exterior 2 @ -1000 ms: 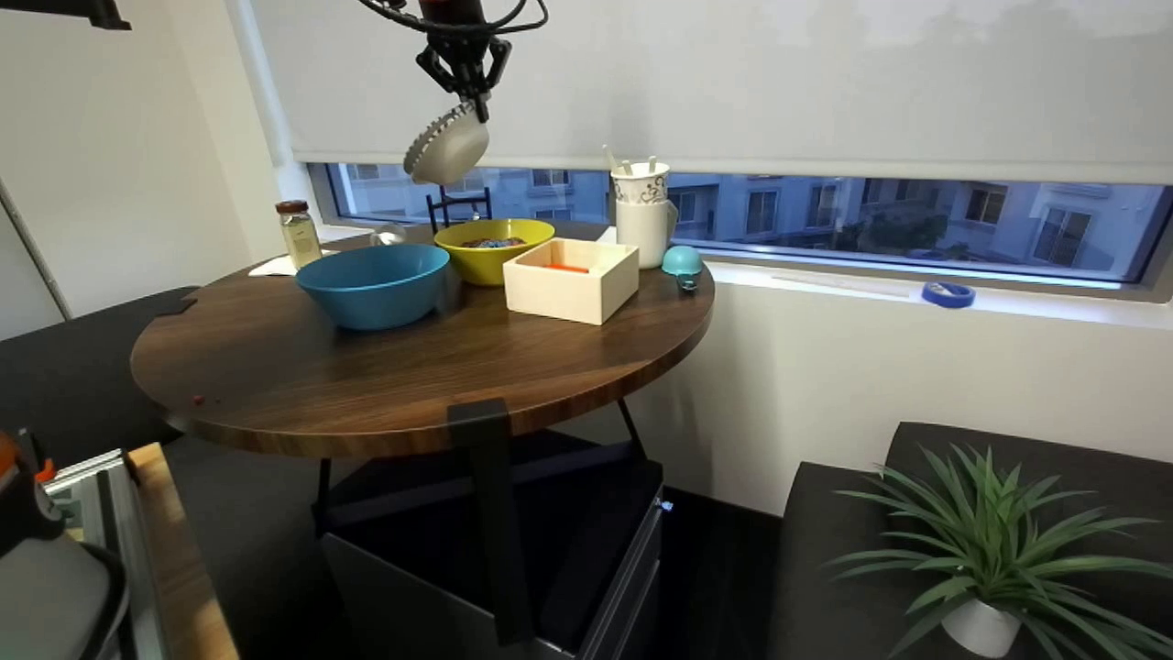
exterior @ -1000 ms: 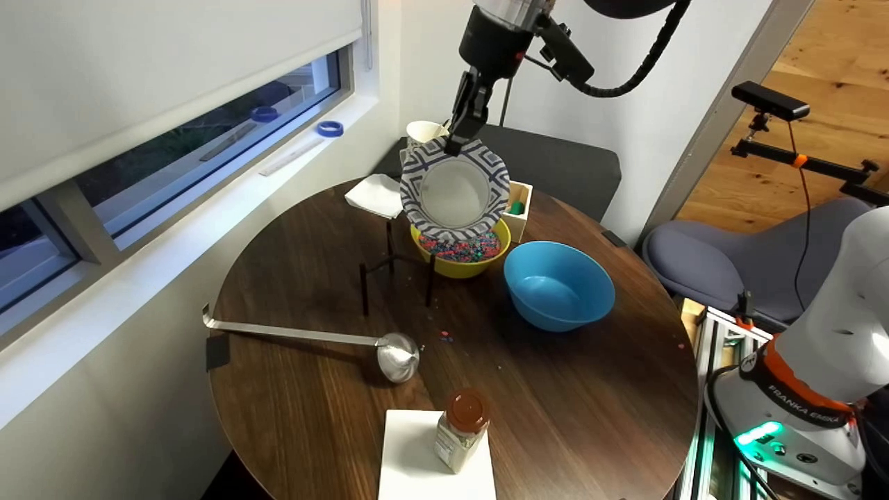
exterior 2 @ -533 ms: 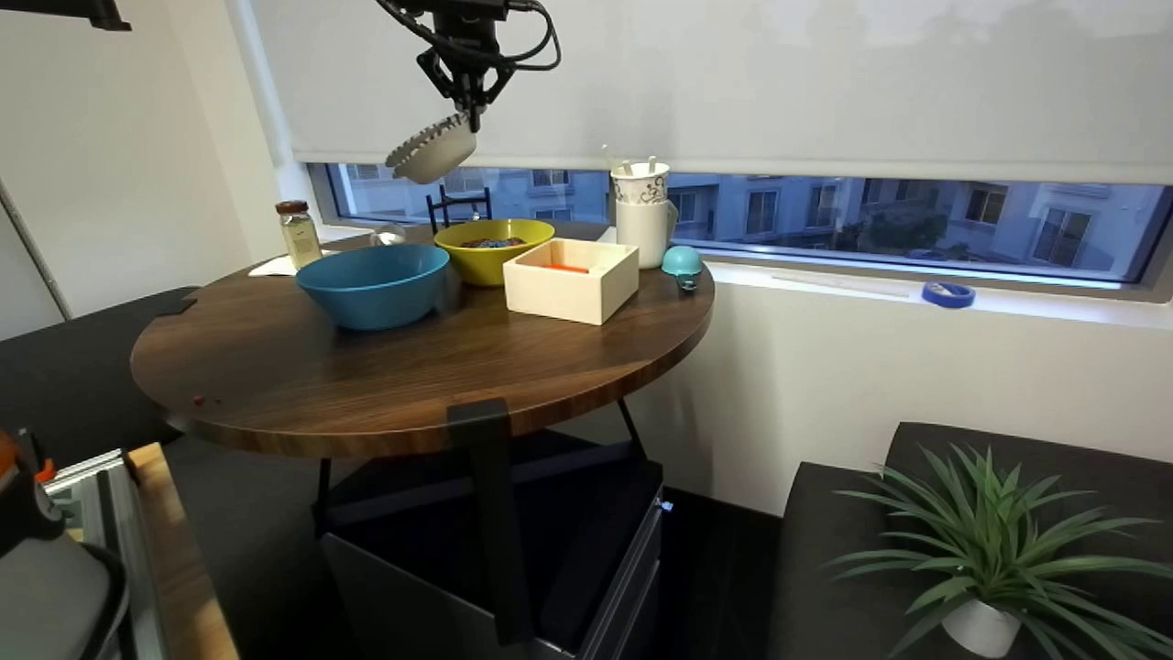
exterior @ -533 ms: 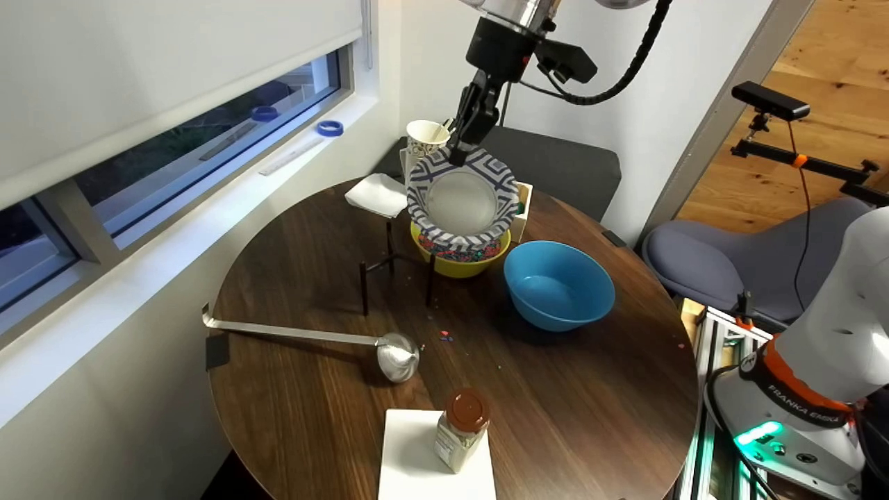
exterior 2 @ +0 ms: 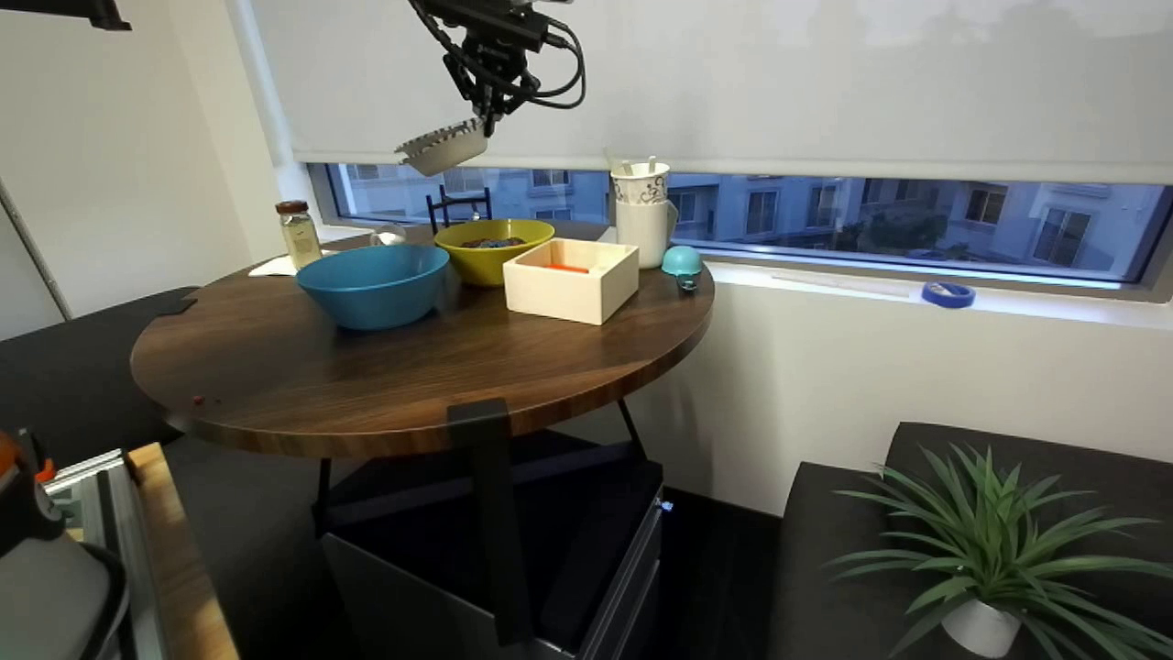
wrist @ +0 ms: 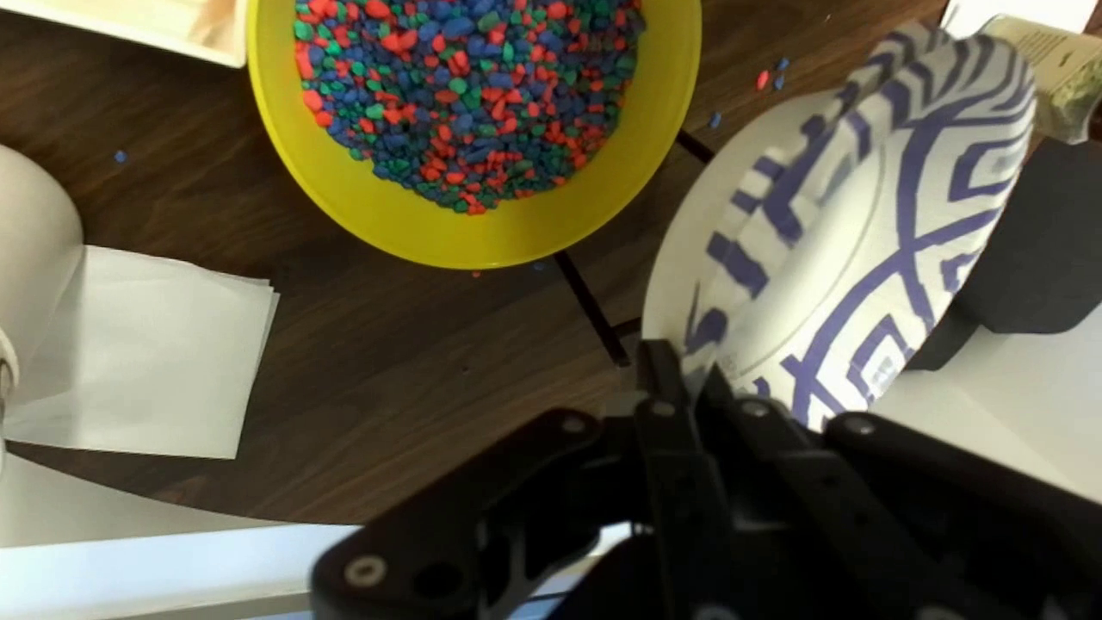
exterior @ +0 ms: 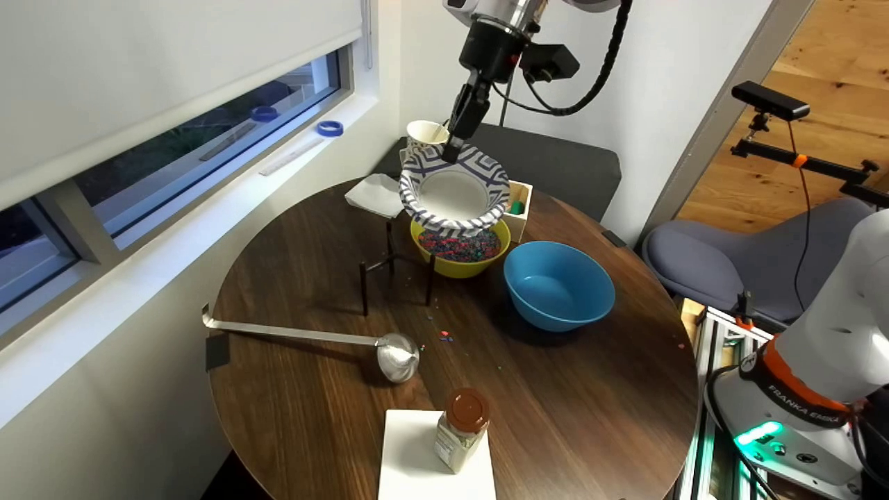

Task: Pour the contents of the white plate into the yellow bowl and then put the white plate on the tripod stand

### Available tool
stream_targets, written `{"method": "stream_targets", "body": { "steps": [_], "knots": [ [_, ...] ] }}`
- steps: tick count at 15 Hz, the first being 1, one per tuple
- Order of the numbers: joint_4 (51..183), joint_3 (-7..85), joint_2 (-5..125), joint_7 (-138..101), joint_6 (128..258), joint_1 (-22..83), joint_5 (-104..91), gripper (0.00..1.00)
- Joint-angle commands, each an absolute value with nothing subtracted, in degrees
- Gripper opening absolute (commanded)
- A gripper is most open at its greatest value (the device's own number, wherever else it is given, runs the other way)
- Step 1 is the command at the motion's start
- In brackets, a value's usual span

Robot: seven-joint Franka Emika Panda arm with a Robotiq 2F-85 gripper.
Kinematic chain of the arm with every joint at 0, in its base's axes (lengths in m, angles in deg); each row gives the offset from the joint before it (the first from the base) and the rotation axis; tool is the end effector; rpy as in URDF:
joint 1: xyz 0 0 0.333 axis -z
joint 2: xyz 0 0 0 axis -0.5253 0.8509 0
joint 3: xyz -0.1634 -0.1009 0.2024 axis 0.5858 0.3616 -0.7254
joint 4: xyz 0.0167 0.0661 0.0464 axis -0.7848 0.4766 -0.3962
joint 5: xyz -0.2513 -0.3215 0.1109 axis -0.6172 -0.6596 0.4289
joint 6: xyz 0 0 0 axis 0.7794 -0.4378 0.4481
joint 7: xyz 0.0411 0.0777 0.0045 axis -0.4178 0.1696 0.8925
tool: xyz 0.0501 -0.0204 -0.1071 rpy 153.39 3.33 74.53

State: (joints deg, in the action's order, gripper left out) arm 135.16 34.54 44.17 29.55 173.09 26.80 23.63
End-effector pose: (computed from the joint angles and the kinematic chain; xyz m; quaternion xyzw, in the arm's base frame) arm 0.5941 0.0900 0.4289 -0.9227 -0.3170 -0.0989 0.1958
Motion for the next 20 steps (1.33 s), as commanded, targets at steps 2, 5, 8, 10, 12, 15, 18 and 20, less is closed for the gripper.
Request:
{"method": "stream_targets", "body": {
  "steps": [2,5,8,10,12,15,18,20],
  "knots": [
    [128.17,33.74,51.38,32.12,168.56,29.31,31.28,0.01],
    [124.10,32.67,55.78,30.62,164.88,29.97,32.43,0.01],
    [120.95,31.59,59.17,28.17,163.15,29.90,31.13,0.01],
    [118.95,30.59,61.26,27.96,162.62,30.07,31.32,0.01],
    [117.33,29.79,62.95,27.08,162.31,30.09,31.07,0.01],
    [115.32,28.79,64.99,26.18,162.35,30.17,30.93,0.01],
    [113.97,28.23,66.51,24.99,162.73,30.04,30.12,0.01],
    [113.05,27.91,67.51,24.26,162.77,29.94,29.74,0.01]
  ]
}}
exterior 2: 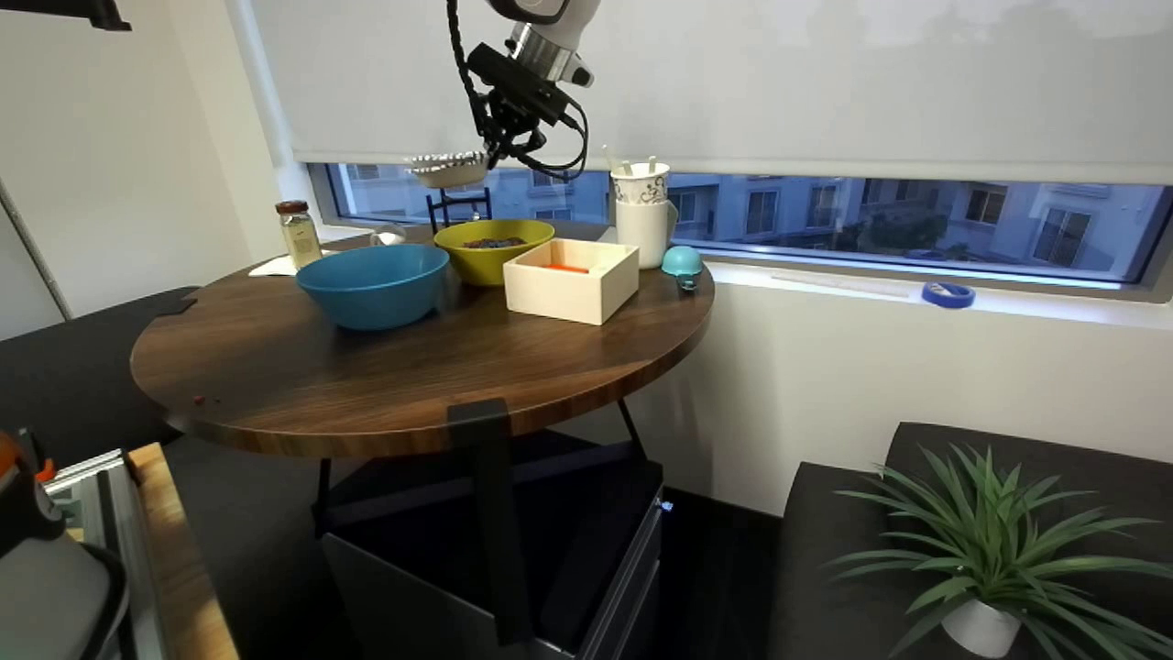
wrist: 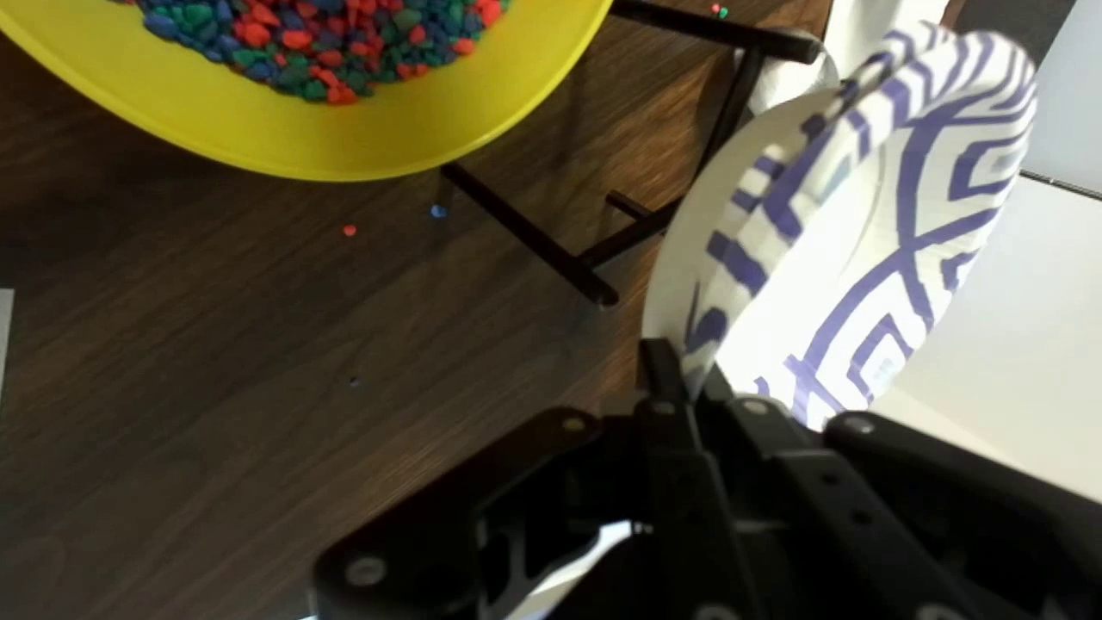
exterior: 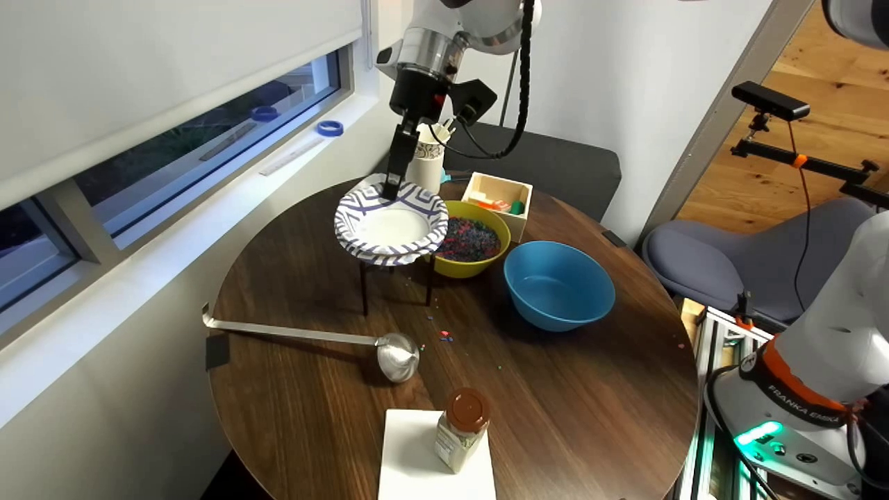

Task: Pour the contents of the white plate into the yellow bowl and then put the white plate on the tripod stand

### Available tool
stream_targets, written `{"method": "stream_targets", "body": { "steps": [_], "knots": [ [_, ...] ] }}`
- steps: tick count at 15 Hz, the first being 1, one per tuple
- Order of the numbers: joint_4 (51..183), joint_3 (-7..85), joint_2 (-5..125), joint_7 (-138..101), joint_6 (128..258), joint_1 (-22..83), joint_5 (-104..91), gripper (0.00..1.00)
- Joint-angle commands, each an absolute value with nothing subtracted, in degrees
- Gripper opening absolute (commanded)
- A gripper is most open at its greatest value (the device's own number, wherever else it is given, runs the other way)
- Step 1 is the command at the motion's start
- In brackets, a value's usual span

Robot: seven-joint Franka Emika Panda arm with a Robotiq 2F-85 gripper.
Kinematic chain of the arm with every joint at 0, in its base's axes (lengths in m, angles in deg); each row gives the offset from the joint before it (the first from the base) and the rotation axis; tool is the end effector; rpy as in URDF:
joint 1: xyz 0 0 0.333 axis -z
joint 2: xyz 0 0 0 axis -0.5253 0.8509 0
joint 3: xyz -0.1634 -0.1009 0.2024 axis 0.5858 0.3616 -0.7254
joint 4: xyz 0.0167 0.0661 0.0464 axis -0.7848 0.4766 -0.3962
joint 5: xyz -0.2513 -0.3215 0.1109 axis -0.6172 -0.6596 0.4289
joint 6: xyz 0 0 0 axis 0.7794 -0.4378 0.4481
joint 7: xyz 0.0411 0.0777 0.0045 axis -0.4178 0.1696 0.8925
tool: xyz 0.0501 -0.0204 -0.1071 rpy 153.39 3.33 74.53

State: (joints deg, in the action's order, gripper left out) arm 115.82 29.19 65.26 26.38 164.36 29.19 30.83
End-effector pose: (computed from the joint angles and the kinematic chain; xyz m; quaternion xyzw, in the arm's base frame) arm 0.6591 0.1437 0.3618 -0.9053 -0.2971 -0.0260 0.3025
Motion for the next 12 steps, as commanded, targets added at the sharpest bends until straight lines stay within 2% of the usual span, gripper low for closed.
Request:
{"method": "stream_targets", "body": {
  "steps": [1,12],
  "knots": [
    [112.77,27.82,67.81,23.82,162.81,29.87,29.39,0.01],
    [109.94,26.04,69.81,23.49,161.57,30.12,24.90,0.01]
  ]
}}
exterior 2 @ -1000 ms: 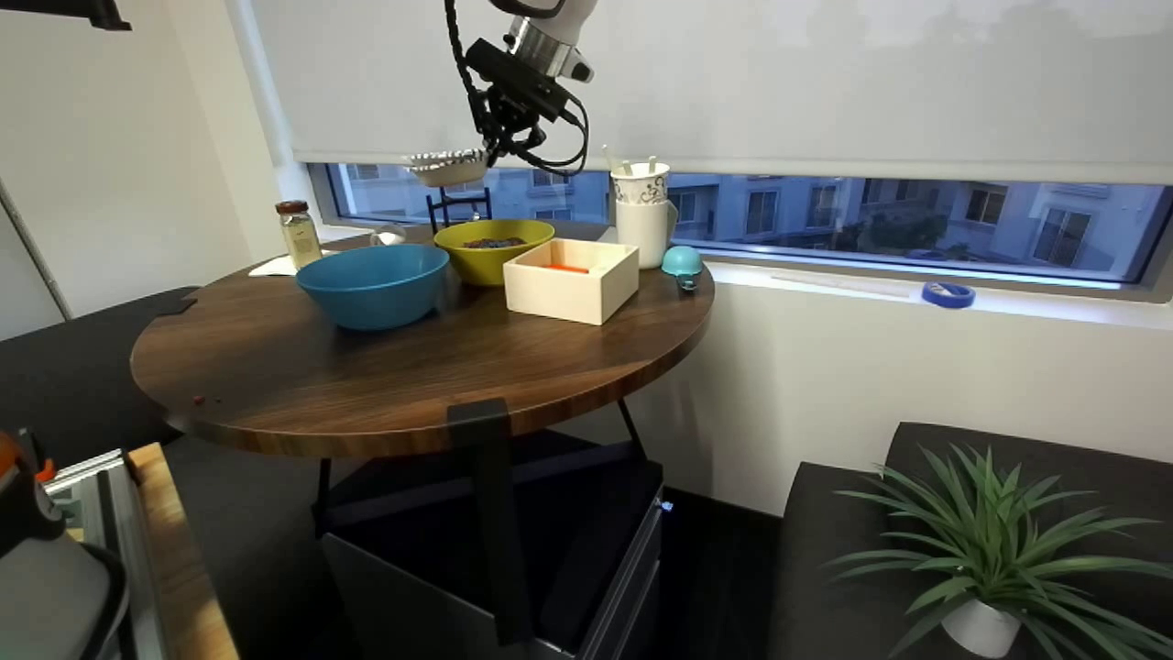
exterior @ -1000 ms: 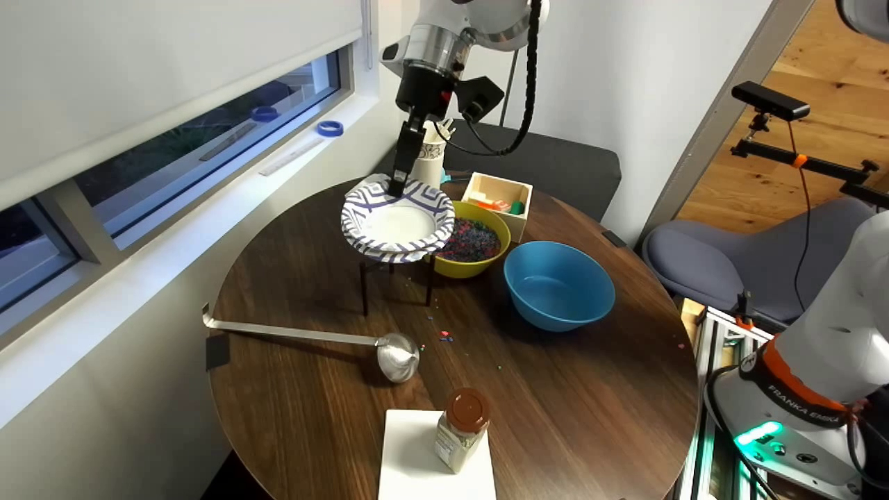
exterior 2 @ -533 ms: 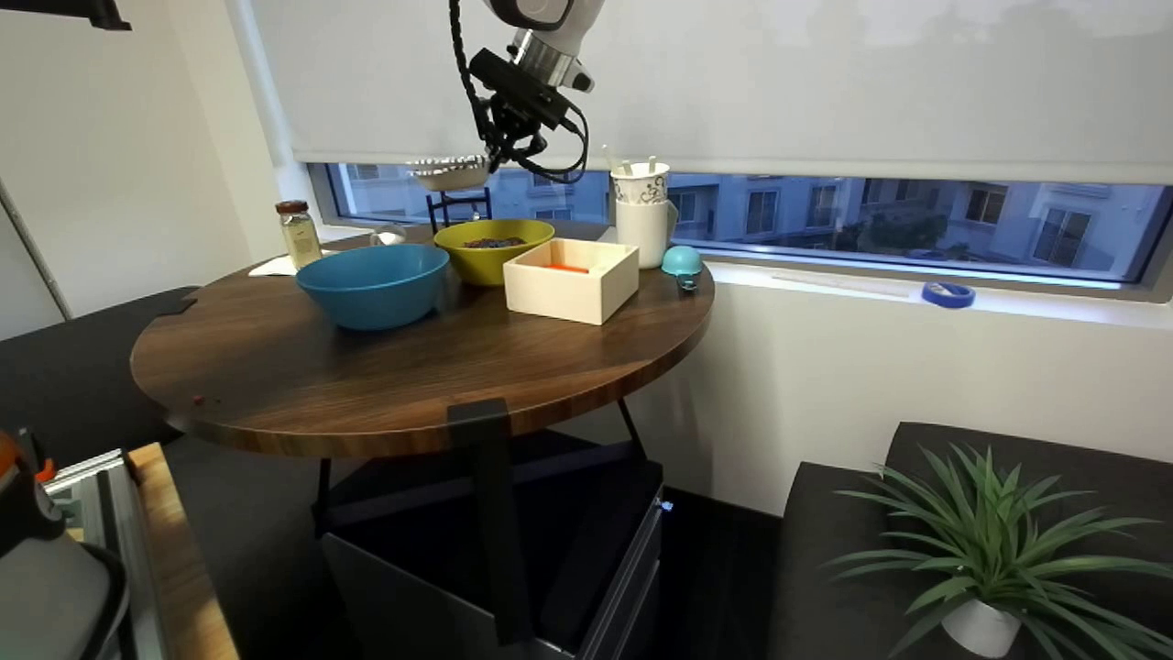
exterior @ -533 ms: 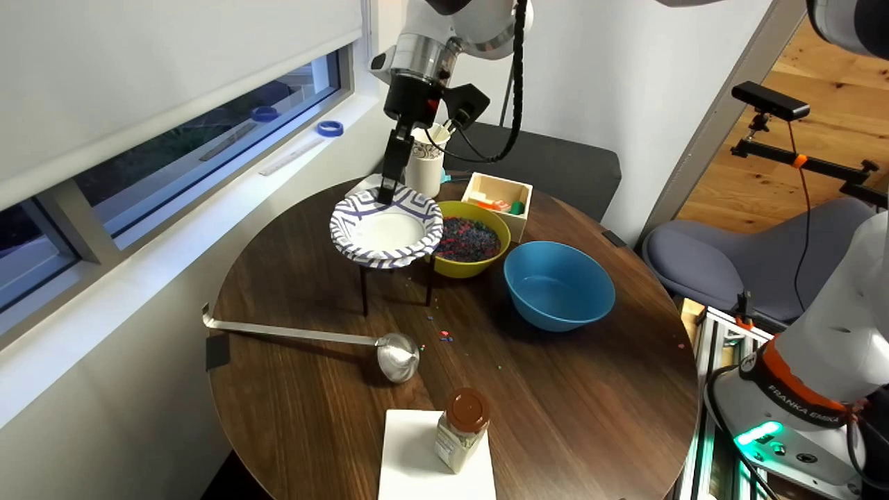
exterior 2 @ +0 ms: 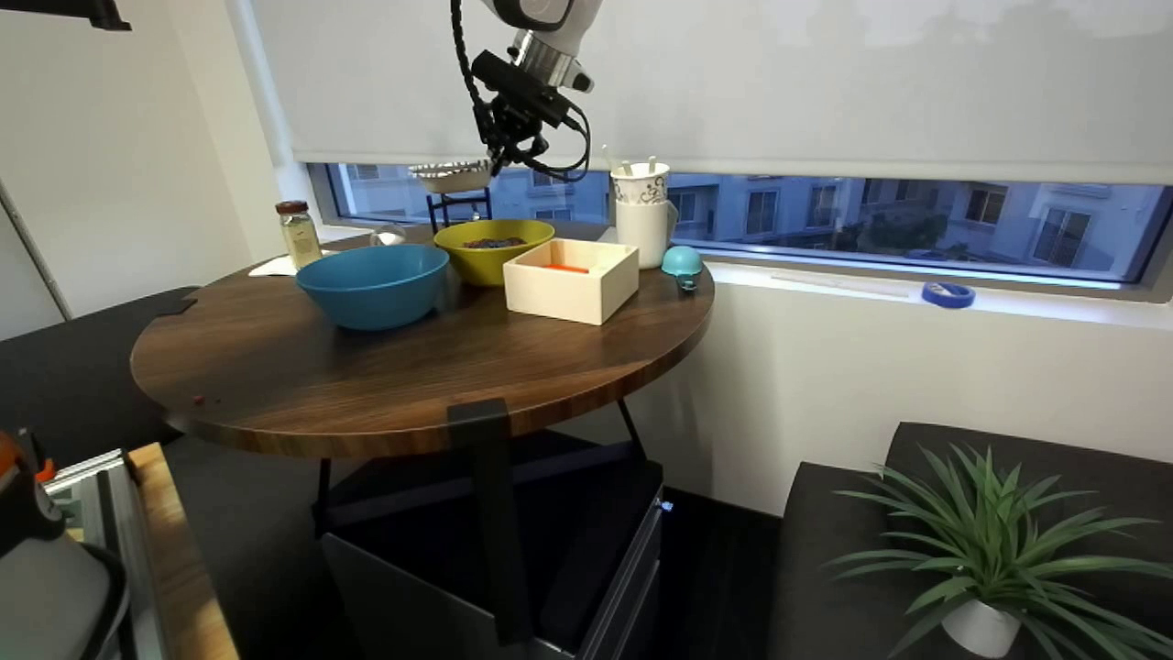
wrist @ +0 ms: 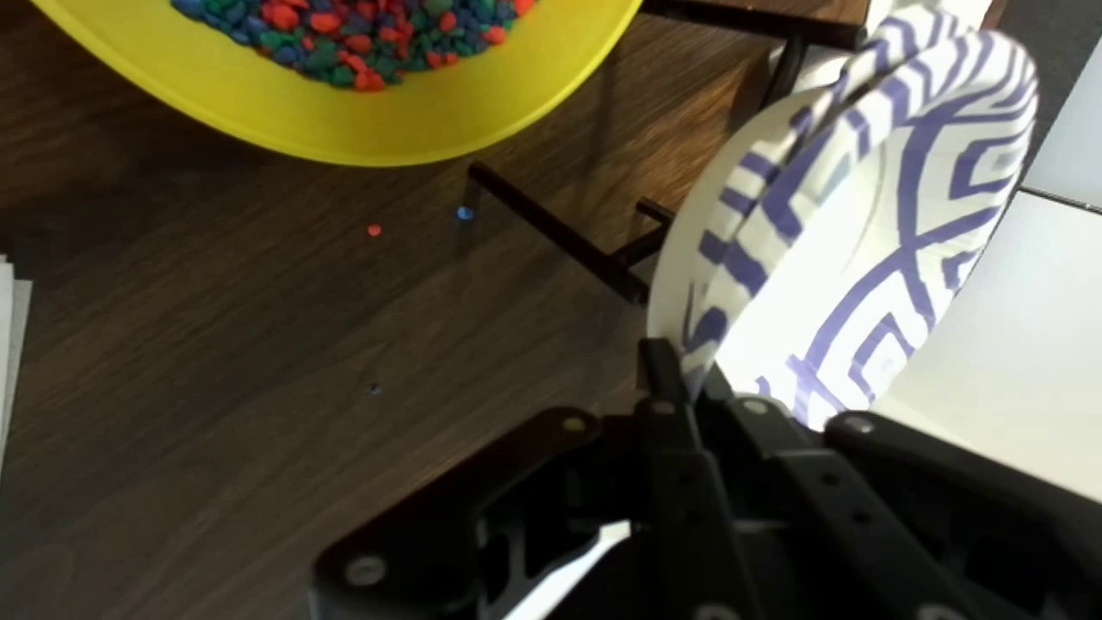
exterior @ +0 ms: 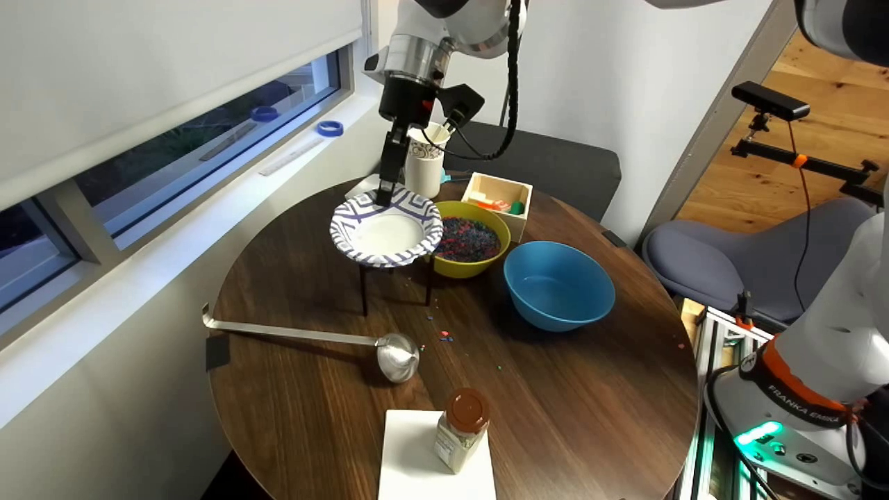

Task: Pour the contents of the white plate into the yellow bowl and then put the white plate on the tripod stand

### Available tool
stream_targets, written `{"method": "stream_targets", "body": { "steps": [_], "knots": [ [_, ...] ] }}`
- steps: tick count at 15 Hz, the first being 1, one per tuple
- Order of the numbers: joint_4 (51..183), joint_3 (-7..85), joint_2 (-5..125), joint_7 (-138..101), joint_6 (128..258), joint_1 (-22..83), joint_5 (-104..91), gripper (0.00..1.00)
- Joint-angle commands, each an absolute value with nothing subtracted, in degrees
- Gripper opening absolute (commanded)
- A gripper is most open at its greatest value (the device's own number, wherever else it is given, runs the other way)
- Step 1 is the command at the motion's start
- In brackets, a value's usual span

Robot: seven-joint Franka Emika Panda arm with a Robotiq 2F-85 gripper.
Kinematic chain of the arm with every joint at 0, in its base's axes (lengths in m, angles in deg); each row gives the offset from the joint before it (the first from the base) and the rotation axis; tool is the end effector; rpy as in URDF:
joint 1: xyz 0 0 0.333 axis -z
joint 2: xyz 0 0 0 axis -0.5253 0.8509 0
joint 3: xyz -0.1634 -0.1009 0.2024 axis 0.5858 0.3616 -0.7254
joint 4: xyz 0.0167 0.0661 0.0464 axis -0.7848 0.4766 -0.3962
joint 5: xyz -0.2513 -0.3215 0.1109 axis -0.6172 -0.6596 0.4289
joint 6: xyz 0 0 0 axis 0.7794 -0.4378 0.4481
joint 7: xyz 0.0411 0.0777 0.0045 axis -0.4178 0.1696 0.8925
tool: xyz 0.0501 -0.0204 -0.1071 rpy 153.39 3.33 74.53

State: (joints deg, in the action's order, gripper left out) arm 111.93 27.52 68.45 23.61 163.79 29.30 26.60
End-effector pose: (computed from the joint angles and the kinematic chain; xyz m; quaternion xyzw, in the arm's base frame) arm 0.6687 0.1552 0.3552 -0.9109 -0.3028 -0.0103 0.2801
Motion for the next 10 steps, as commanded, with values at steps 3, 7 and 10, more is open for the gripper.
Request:
{"method": "stream_targets", "body": {
  "steps": [3,7,10],
  "knots": [
    [109.23,25.52,70.22,24.04,159.98,30.22,23.86,0.01],
    [108.85,25.51,70.18,23.93,158.55,29.86,21.47,0.01],
    [109.36,25.75,69.39,23.66,160.49,29.49,19.56,0.38]
  ]
}}
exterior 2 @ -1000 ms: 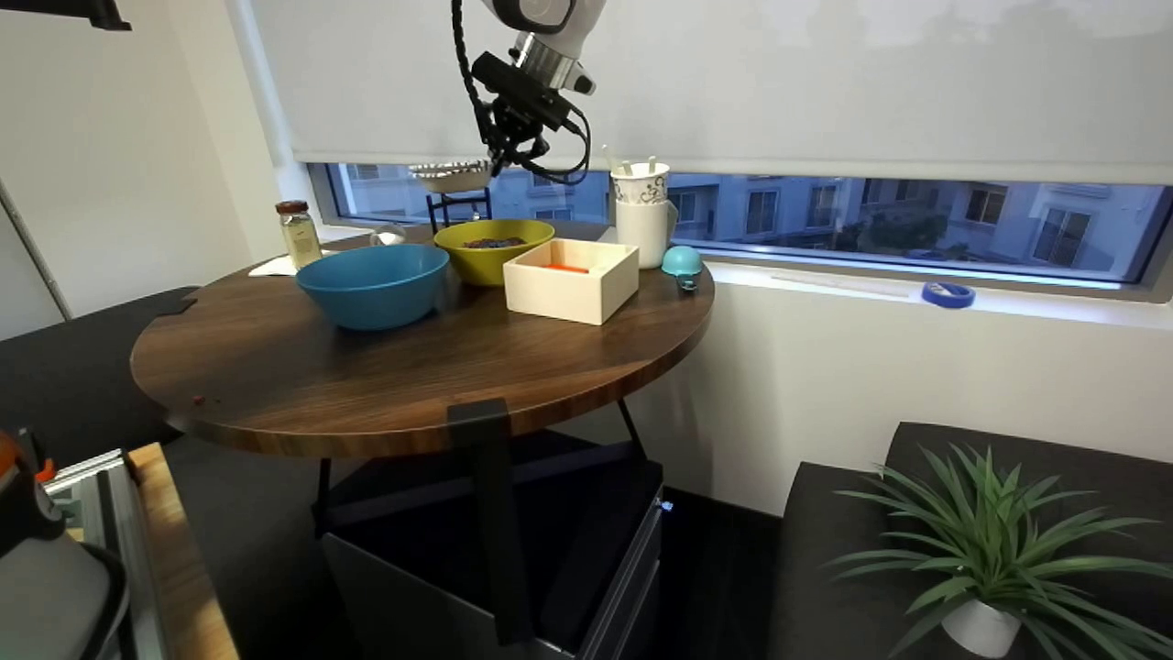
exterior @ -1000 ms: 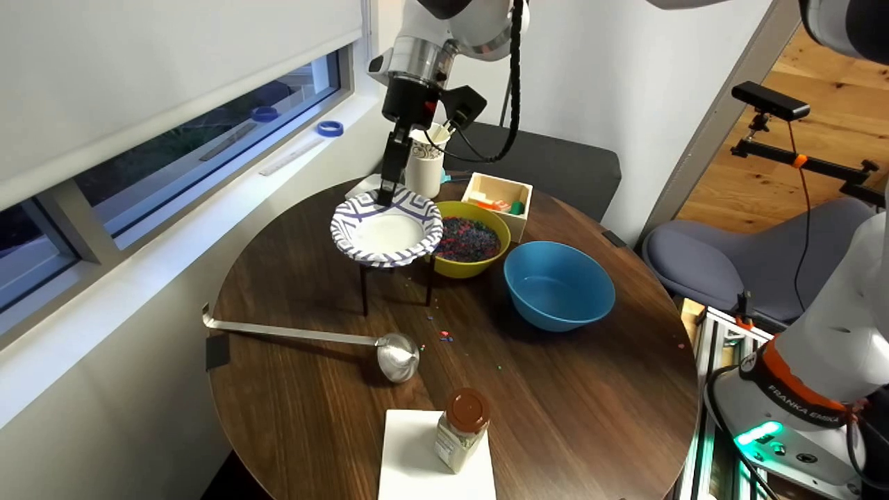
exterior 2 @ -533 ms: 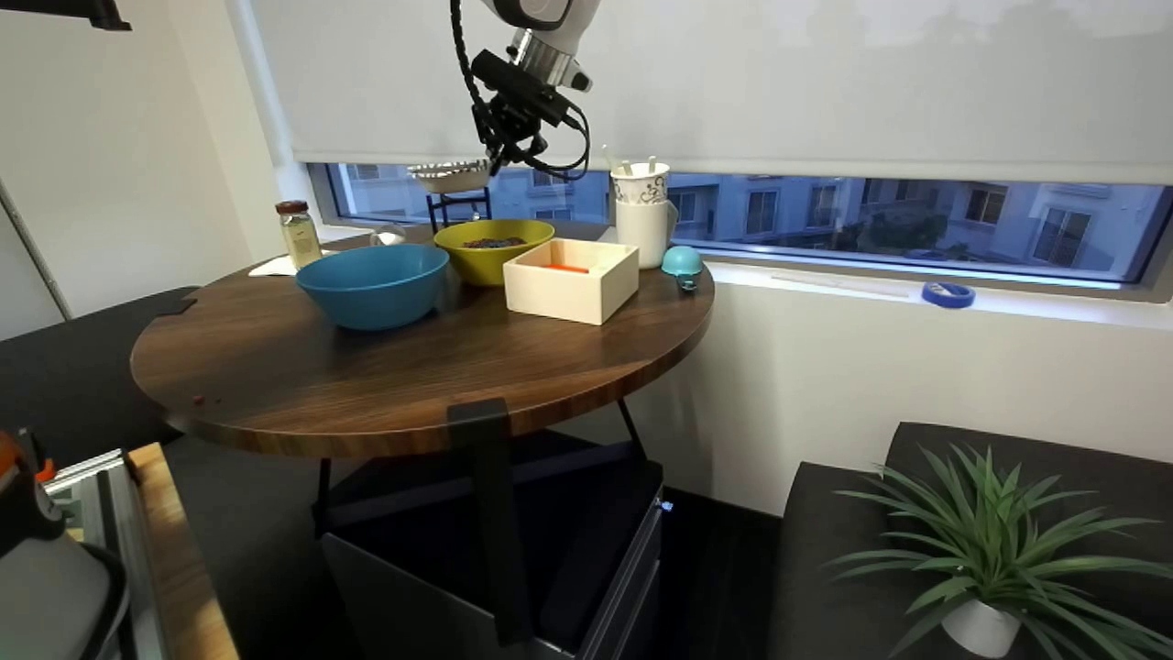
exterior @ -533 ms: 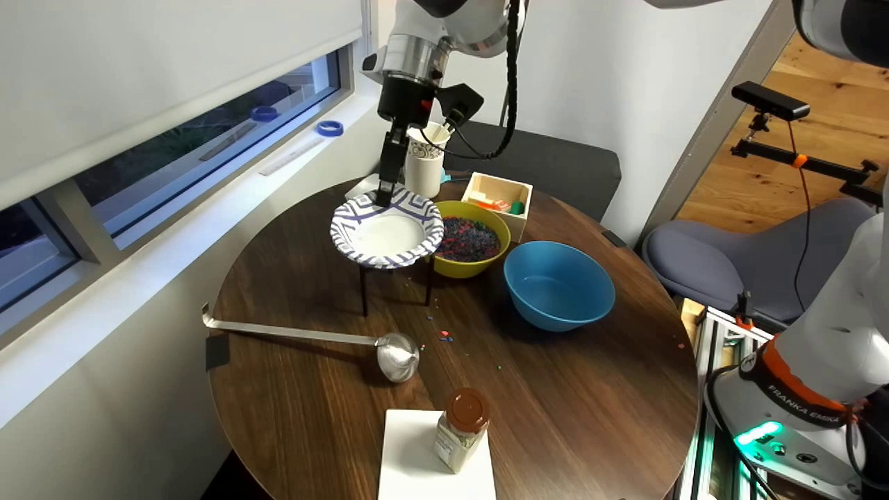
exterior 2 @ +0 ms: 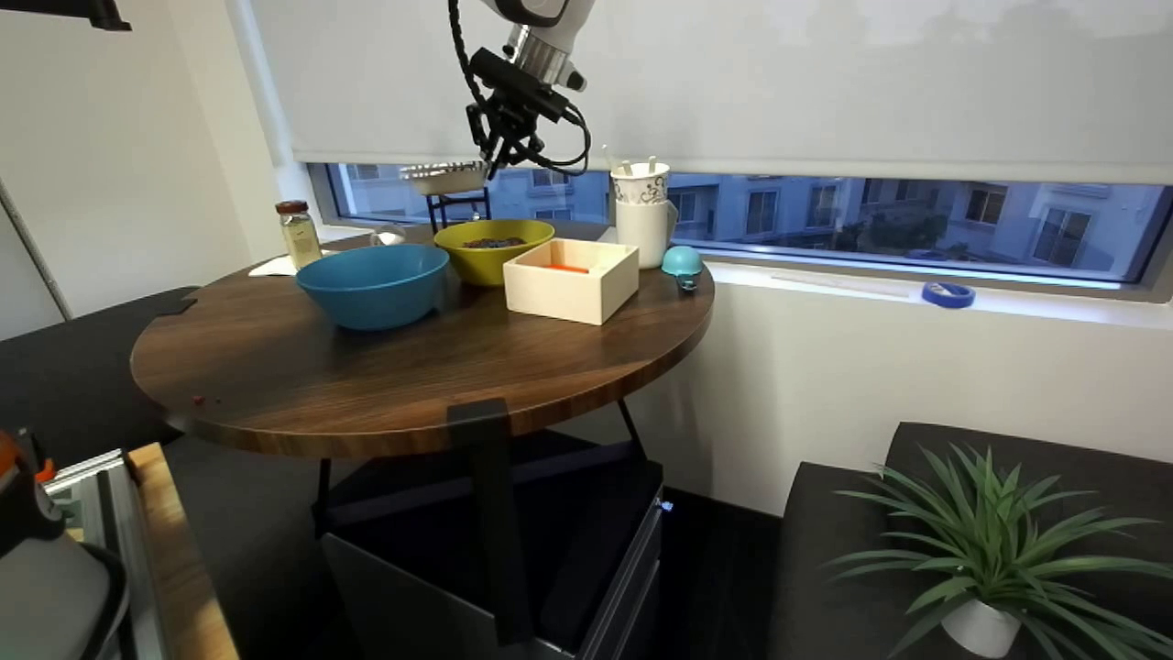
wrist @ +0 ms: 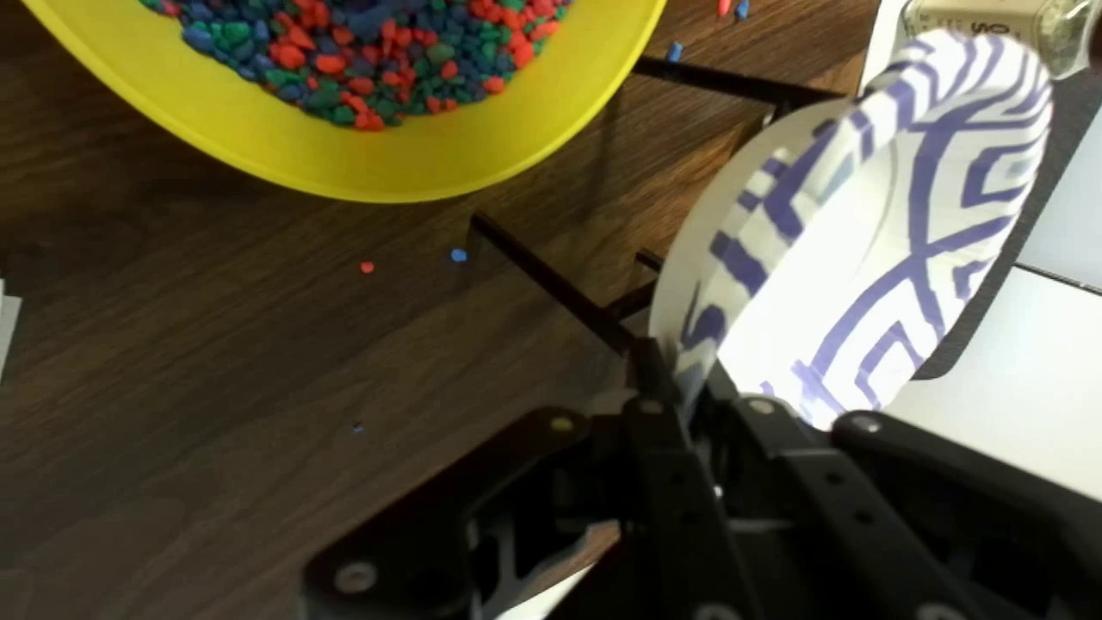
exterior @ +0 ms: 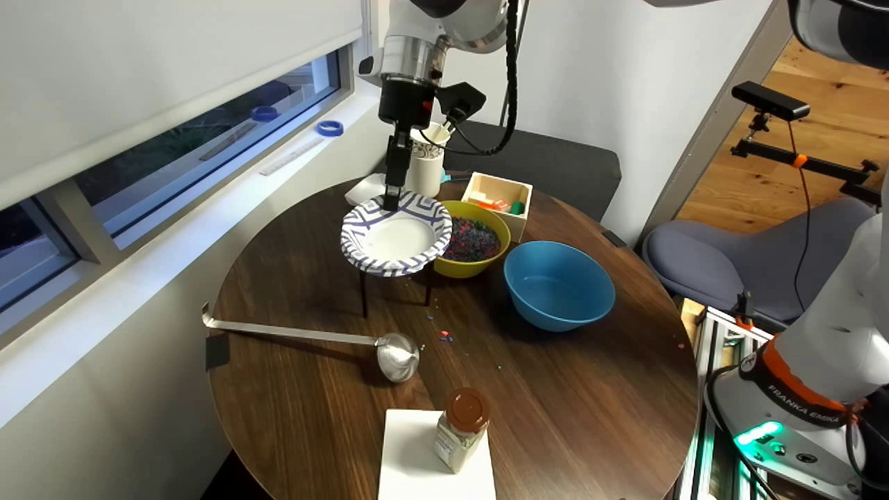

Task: Pour the contents of the white plate into the yellow bowl and then put the white plate on the tripod stand

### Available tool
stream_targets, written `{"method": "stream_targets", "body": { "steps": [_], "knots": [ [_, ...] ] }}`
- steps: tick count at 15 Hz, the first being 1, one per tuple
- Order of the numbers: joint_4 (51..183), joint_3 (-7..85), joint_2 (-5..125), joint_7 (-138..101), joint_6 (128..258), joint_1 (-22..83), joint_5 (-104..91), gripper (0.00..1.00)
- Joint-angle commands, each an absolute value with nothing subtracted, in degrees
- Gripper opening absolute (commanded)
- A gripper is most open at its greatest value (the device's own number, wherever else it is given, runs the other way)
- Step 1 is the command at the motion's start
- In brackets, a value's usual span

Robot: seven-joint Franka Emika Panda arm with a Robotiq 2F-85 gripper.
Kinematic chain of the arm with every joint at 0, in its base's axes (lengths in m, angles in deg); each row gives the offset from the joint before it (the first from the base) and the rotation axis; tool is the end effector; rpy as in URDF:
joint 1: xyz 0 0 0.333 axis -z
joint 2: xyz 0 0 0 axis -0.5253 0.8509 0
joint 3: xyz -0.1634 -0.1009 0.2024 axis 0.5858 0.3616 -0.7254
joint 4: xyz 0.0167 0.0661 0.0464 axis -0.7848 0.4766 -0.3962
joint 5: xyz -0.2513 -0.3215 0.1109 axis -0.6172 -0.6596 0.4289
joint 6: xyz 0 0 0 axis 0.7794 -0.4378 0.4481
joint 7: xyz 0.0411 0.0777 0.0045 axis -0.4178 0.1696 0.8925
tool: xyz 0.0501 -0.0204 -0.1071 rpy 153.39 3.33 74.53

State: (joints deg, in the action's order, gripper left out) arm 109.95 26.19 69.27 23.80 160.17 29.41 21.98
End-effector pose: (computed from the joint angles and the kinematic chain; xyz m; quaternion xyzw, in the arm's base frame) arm 0.6642 0.1633 0.3566 -0.9055 -0.3366 0.0184 0.2576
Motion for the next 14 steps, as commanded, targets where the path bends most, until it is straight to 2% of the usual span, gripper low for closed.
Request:
{"method": "stream_targets", "body": {
  "steps": [1,8,14],
  "knots": [
    [109.71,25.74,68.92,23.88,161.31,29.50,19.16,0.45],
    [114.87,26.01,61.05,25.77,168.58,28.36,12.73,0.98],
    [126.35,26.96,45.95,12.50,167.45,25.43,-2.92,1.00]
  ]
}}
